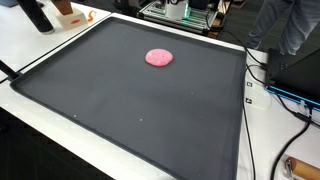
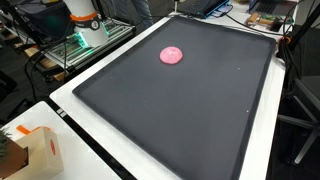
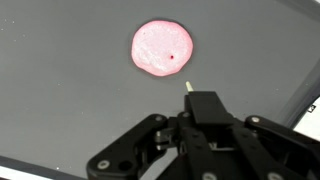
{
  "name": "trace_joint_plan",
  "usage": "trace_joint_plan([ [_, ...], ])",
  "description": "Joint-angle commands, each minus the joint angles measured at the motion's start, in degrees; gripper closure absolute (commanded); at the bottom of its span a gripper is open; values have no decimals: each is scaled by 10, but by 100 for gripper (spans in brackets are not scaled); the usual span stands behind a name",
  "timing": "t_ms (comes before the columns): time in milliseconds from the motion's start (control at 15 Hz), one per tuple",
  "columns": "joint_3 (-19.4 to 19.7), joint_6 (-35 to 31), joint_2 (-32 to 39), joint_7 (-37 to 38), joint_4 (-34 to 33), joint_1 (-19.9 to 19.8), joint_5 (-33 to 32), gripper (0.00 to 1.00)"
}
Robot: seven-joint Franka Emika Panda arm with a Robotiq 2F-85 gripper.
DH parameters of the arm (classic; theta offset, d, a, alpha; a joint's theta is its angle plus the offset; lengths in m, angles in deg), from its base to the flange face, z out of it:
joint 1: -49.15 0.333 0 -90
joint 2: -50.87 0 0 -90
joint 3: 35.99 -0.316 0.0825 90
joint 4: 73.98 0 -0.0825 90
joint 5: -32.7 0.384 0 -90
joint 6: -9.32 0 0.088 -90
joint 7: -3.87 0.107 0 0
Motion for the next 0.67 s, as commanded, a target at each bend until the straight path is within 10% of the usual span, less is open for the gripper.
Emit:
trace_joint_plan([
  [0, 4, 1, 0, 1, -1, 4, -1, 88],
  [600, 53, 25, 38, -18, -38, -27, 46, 97],
])
